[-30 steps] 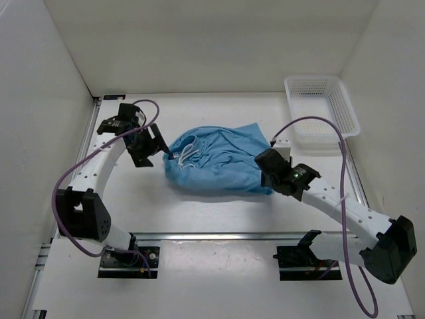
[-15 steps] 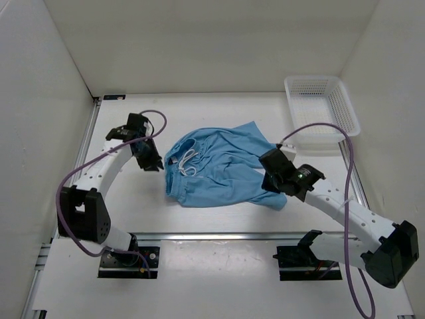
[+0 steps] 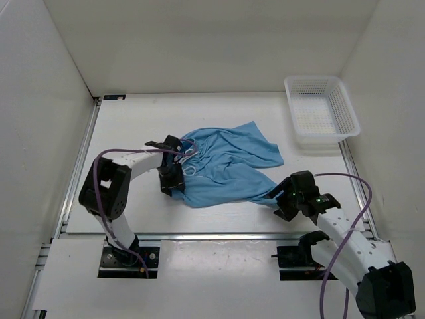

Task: Fold and stack the shorts
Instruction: Flatten the shorts out

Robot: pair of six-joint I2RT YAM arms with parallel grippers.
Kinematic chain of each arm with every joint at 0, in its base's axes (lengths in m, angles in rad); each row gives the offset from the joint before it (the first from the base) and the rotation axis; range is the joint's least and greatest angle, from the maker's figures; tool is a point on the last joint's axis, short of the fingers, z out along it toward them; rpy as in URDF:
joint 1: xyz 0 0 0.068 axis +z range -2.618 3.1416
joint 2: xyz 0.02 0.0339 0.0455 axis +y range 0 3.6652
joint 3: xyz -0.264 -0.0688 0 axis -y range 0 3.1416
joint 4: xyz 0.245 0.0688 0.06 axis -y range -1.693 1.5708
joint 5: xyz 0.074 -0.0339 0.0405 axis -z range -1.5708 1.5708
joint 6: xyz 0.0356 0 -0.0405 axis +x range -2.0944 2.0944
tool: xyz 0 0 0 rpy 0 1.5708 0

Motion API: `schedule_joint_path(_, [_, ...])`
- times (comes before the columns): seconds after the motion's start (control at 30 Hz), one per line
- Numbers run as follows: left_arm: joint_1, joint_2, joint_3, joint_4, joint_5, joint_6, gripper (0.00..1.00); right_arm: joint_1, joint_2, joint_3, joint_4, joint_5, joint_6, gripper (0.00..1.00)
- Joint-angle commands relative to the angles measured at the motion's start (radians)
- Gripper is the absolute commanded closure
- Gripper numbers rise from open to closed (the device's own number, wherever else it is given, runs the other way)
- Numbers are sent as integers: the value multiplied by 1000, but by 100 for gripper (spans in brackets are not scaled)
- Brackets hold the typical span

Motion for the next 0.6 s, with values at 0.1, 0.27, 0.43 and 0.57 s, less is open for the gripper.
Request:
schedule_joint_path(0.1, [1, 45, 94, 56, -24, -4, 90, -116, 121, -36, 123, -75, -11, 33])
schedule_joint_path(0.27, [10, -41, 136, 7, -14, -4, 90, -129, 230, 7, 219, 8, -64, 48])
schedule_joint_path(0.43, [30, -102, 209, -59, 9, -4, 90, -104, 425, 98, 232, 62, -86, 85])
schedule_joint_path(0.57, [111, -114, 324, -110, 55, 19, 90, -113, 482, 313, 217, 134, -167, 99])
